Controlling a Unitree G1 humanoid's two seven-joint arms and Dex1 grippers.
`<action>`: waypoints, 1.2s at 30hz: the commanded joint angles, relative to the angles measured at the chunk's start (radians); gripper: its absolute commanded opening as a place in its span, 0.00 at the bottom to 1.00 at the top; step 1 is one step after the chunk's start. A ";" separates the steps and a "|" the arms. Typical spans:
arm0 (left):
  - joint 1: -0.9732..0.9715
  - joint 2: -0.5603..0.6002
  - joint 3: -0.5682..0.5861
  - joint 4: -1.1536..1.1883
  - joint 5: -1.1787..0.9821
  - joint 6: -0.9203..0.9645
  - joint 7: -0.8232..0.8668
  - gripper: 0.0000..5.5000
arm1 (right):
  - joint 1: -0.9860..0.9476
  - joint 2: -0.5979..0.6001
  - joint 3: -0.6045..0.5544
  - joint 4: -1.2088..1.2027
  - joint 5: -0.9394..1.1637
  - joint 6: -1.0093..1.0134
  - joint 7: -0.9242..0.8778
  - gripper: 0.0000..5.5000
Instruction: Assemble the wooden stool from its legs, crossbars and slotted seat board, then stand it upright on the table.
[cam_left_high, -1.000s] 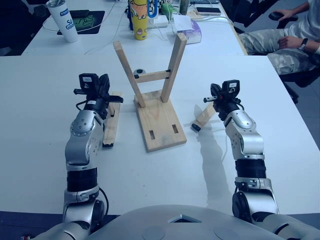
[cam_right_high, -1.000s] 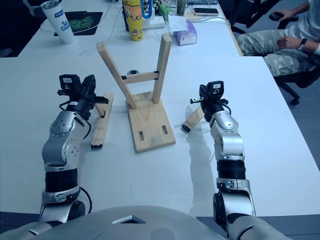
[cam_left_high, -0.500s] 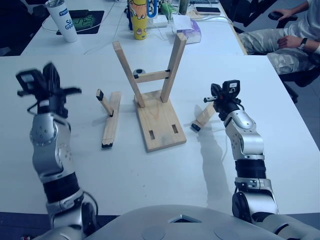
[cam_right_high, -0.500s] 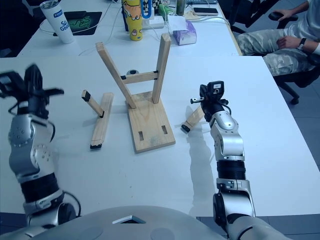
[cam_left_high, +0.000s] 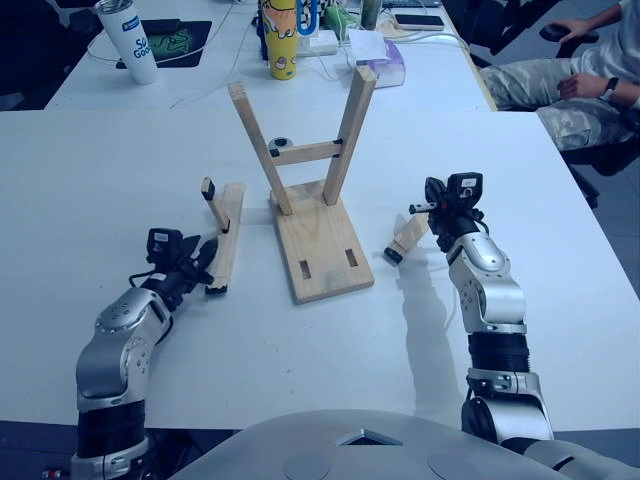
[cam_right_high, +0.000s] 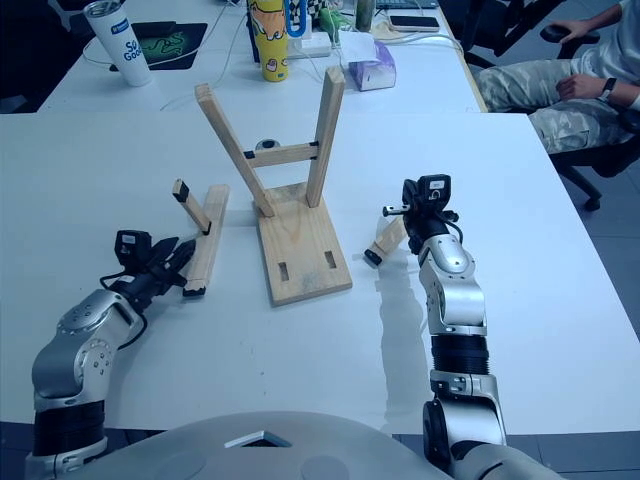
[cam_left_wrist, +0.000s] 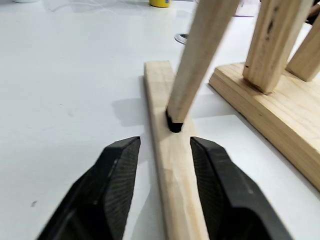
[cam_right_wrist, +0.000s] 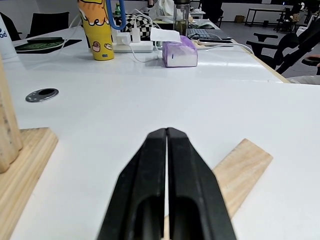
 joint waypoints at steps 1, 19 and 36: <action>-0.025 0.000 -0.037 0.016 0.029 0.020 0.022 0.46 | -0.008 0.000 -0.004 -0.001 -0.003 -0.002 -0.002 0.00; -0.079 -0.057 -0.093 0.120 0.076 0.107 0.124 0.74 | -0.024 0.000 0.008 0.011 -0.008 -0.008 0.004 0.00; -0.117 -0.029 -0.114 0.138 0.164 0.049 0.144 0.38 | -0.046 -0.003 0.010 0.025 -0.007 -0.008 0.007 0.00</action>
